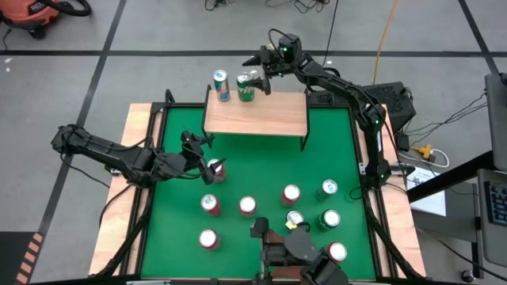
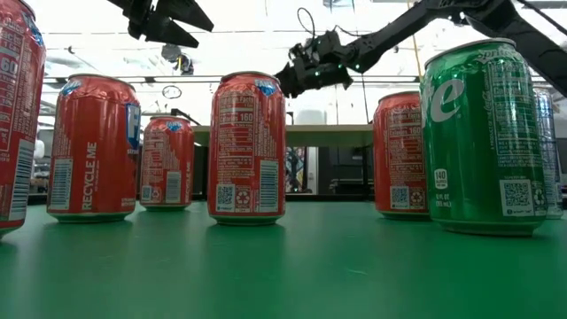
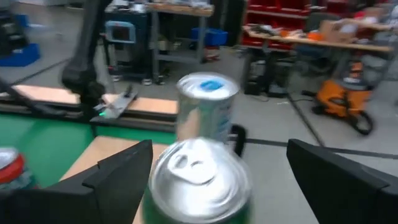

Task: Place canned beverage on shelf
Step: Put the green soda can on the shelf aligned with the other green soda can

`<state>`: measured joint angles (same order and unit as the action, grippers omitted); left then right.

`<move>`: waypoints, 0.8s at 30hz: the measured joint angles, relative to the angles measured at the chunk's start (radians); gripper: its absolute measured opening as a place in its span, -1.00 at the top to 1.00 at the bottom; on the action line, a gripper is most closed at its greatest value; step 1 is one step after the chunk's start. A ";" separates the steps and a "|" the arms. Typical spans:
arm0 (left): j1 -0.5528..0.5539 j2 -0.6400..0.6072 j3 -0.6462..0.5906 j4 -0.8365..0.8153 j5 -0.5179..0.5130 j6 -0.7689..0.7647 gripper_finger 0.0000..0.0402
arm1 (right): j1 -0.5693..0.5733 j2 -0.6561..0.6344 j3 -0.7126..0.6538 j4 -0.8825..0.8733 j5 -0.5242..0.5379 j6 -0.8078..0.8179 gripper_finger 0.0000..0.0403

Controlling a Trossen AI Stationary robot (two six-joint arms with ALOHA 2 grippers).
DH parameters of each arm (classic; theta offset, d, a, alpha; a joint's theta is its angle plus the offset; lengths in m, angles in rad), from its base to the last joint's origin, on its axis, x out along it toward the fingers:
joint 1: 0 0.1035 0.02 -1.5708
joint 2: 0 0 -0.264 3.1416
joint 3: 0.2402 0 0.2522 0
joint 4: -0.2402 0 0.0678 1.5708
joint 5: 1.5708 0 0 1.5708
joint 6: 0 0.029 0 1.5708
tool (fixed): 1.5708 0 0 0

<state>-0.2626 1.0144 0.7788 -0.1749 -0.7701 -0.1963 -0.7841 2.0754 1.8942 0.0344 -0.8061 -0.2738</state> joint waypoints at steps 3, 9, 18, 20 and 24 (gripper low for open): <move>0.000 0.000 0.000 0.000 0.000 0.000 -0.95 | 0.000 -0.038 0.000 -0.003 -0.003 0.015 -0.81; 0.000 0.000 0.000 0.000 0.000 0.017 -0.95 | 0.025 -0.181 0.000 -0.189 0.001 0.005 -0.81; 0.000 0.000 0.000 0.000 0.000 0.018 -0.95 | 0.190 -0.474 0.001 -0.844 0.121 -0.144 -0.81; 0.000 0.004 0.000 0.003 0.002 0.018 -0.95 | 0.249 -0.529 0.000 -0.981 0.159 -0.150 -0.81; 0.000 0.014 0.000 0.014 0.004 0.010 -0.95 | 0.396 -0.637 -0.072 -1.075 0.265 -0.065 -0.81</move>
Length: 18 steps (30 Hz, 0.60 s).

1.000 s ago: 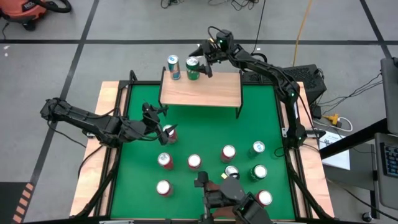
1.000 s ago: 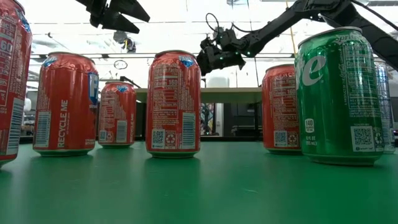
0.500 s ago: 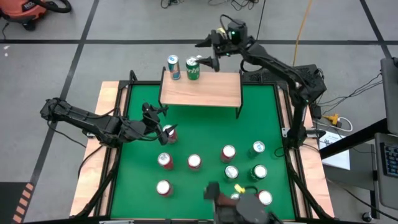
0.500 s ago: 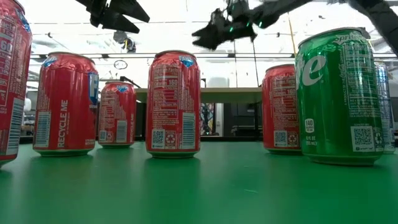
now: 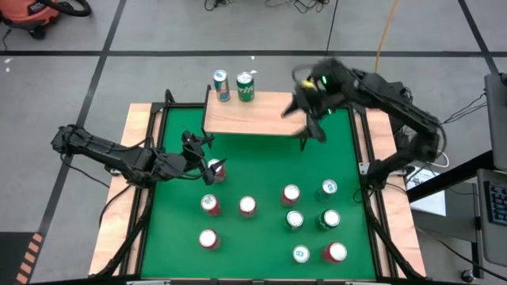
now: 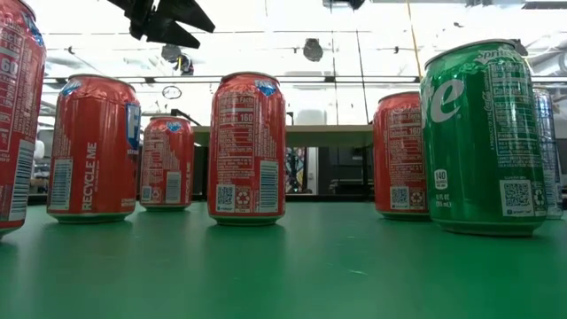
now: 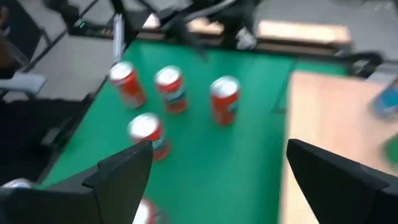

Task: Place canned beverage on shelf
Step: Put the green soda can on the shelf aligned with the other green soda can

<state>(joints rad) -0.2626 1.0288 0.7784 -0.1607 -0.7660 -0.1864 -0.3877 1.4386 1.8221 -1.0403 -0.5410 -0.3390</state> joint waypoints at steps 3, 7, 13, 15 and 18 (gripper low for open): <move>0.000 0.017 0.000 0.004 0.002 -0.013 -0.95 | 0.116 -0.072 -0.103 0.013 0.104 0.072 -0.81; -0.002 0.051 0.000 0.026 0.003 -0.018 -0.95 | 0.243 -0.153 -0.238 0.036 0.255 0.178 -0.81; -0.022 0.104 0.000 0.091 0.003 -0.019 -0.95 | 0.409 -0.223 -0.397 0.057 0.418 0.352 -0.81; -0.031 0.119 0.000 0.107 0.004 -0.019 -0.95 | 0.467 -0.234 -0.431 0.055 0.462 0.412 -0.81; -0.043 0.140 0.000 0.140 0.004 -0.019 -0.95 | 0.558 -0.237 -0.460 0.056 0.517 0.501 -0.81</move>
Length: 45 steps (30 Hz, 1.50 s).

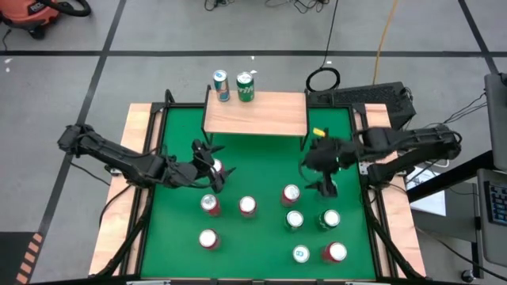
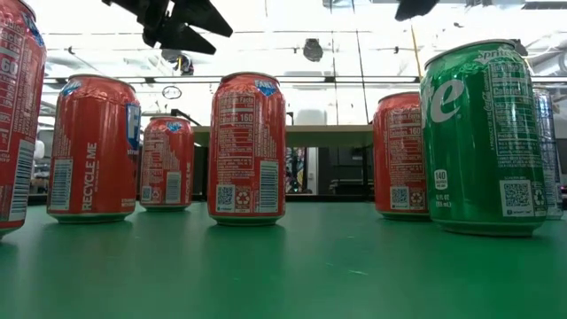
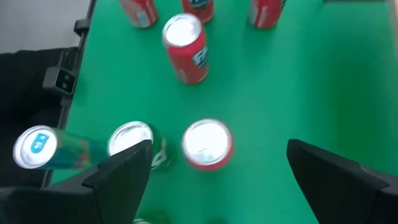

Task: Place canned beverage on shelf
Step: Put the green soda can on the shelf aligned with the other green soda can

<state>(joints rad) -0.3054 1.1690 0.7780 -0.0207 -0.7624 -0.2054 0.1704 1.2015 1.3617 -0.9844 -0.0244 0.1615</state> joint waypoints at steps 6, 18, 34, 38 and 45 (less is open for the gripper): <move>-0.012 0.032 0.000 0.066 0.000 0.001 -0.95 | 0.171 0.016 -0.030 0.001 0.106 0.165 -0.81; -0.012 0.048 0.000 0.075 0.000 -0.024 -0.95 | 0.394 0.095 -0.034 -0.105 0.104 0.388 -0.77; -0.022 0.049 0.000 0.074 0.003 -0.025 -0.95 | 0.532 0.262 -0.034 -0.224 0.099 0.574 -0.74; -0.028 0.049 0.000 0.074 0.003 -0.025 -0.95 | 0.550 0.279 -0.034 -0.231 0.107 0.586 -0.75; -0.036 0.049 0.000 0.073 0.003 -0.025 -0.95 | 0.555 0.303 -0.034 -0.270 0.136 0.601 -0.75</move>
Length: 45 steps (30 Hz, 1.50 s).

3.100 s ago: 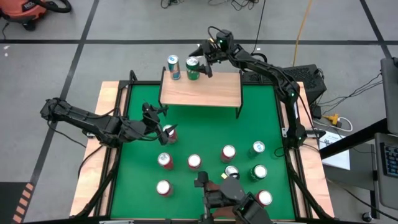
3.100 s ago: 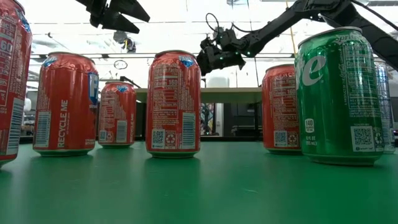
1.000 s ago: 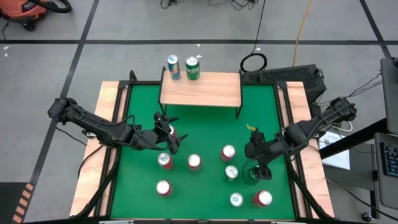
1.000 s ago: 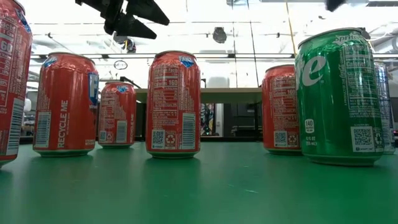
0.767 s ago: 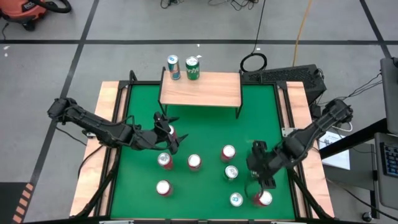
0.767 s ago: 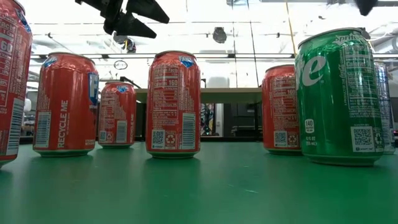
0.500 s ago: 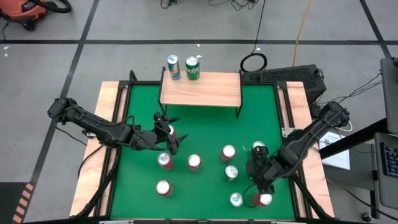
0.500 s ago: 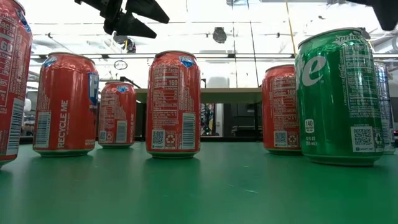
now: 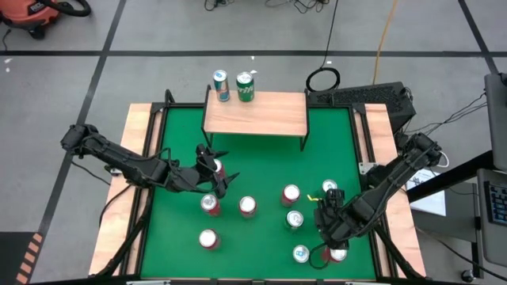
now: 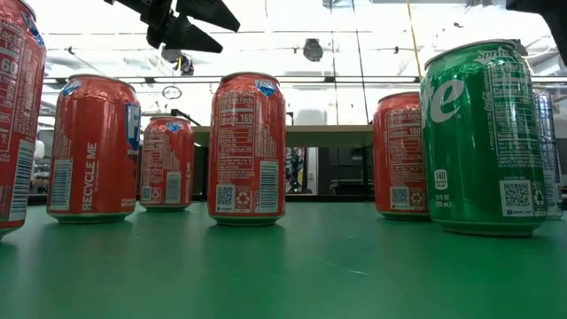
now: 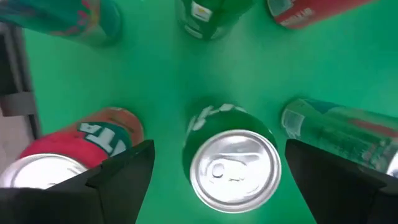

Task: Place canned beverage on shelf
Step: Put the green soda can on the shelf aligned with the other green soda can

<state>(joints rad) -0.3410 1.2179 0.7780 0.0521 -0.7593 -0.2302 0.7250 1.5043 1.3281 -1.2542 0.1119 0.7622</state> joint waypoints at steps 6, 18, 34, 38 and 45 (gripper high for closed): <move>-0.002 0.000 0.000 0.000 0.000 0.001 -0.95 | 0.004 0.000 0.000 -0.051 0.019 0.032 -0.75; -0.002 0.000 0.000 0.000 0.000 0.007 -0.95 | 0.006 -0.001 -0.084 0.026 0.014 0.044 -0.75; -0.002 0.000 0.000 0.001 0.000 0.009 -0.95 | -0.004 -0.007 -0.247 0.189 -0.038 0.040 -0.46; -0.002 0.000 0.000 0.001 0.000 0.007 -0.95 | -0.009 -0.011 -0.246 0.203 -0.034 0.045 -0.48; -0.002 0.000 0.000 0.001 0.000 0.008 -0.95 | -0.010 -0.011 -0.162 0.148 -0.038 0.035 -0.49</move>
<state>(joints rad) -0.3428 1.2175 0.7784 0.0532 -0.7593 -0.2224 0.7147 1.4933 1.1660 -1.1063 0.0734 0.7973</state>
